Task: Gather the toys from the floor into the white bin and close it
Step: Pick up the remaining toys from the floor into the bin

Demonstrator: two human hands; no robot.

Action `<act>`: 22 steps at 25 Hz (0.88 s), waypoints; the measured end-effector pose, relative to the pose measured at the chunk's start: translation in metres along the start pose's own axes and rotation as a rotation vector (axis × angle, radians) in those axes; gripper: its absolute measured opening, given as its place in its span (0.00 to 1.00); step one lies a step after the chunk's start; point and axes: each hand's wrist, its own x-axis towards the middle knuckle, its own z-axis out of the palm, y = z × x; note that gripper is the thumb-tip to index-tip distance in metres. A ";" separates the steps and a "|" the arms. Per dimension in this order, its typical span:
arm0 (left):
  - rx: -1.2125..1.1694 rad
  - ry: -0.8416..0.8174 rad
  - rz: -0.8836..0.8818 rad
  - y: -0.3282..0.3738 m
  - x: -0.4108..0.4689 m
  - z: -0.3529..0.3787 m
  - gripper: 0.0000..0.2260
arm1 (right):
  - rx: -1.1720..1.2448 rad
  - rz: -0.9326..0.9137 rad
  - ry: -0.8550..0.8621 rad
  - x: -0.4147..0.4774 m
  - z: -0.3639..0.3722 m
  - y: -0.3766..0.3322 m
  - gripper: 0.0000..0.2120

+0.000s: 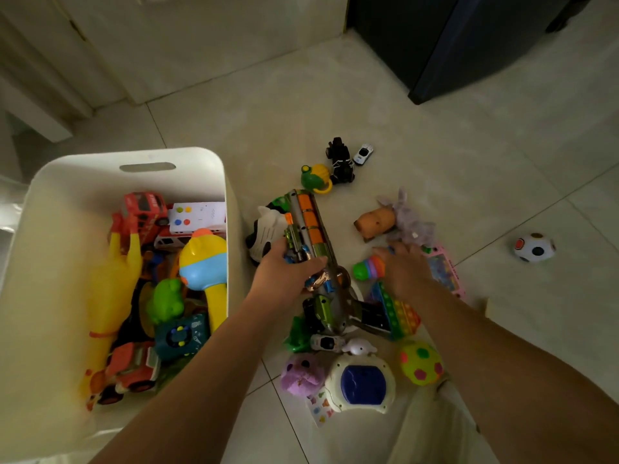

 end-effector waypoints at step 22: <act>-0.384 0.033 0.087 0.031 -0.132 -0.271 0.13 | 1.670 -0.077 -0.356 -0.115 -0.192 -0.265 0.10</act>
